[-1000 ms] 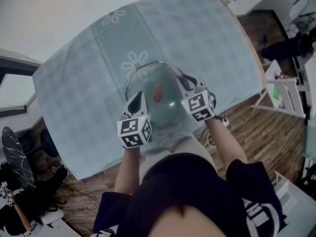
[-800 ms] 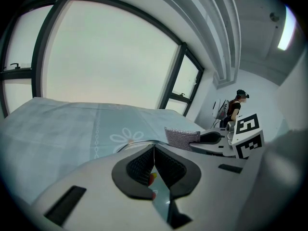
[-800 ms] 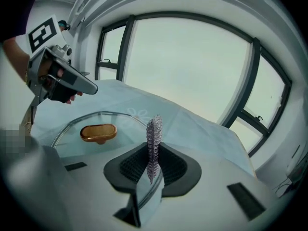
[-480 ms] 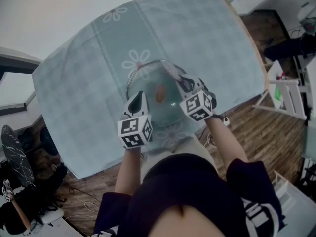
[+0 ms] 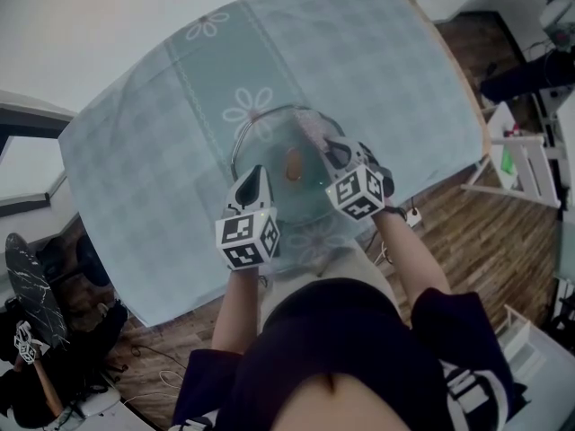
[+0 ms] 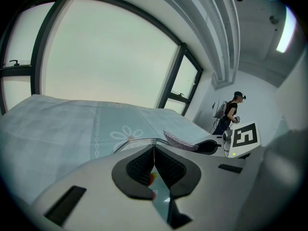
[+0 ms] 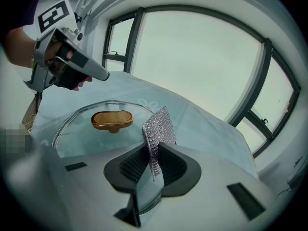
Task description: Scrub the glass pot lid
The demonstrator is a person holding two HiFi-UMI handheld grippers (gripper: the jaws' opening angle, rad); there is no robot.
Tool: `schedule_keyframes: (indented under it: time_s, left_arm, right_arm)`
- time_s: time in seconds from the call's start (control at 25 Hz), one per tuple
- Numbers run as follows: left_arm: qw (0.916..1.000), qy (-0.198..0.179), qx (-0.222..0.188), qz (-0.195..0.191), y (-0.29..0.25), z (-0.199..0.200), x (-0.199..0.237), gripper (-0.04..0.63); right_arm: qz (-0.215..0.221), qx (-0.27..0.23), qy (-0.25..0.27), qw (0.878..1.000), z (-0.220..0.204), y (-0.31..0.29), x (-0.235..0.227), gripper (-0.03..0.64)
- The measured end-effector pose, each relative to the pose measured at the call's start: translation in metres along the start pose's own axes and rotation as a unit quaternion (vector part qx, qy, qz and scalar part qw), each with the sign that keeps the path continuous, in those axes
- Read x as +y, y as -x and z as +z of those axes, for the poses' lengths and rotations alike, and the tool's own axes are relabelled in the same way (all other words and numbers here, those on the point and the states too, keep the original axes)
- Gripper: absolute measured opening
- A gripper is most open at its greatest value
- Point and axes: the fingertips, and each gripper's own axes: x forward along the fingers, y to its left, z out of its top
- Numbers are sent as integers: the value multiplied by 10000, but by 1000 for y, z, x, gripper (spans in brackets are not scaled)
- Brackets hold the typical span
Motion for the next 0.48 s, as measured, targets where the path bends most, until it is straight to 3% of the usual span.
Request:
schedule_keyframes:
  time_s: [0.48]
  left_arm:
    - [9999,-61,-15,-98,16,-7,-5,2]
  right_arm:
    - [-74,206,49,9997,-20,14,27,72]
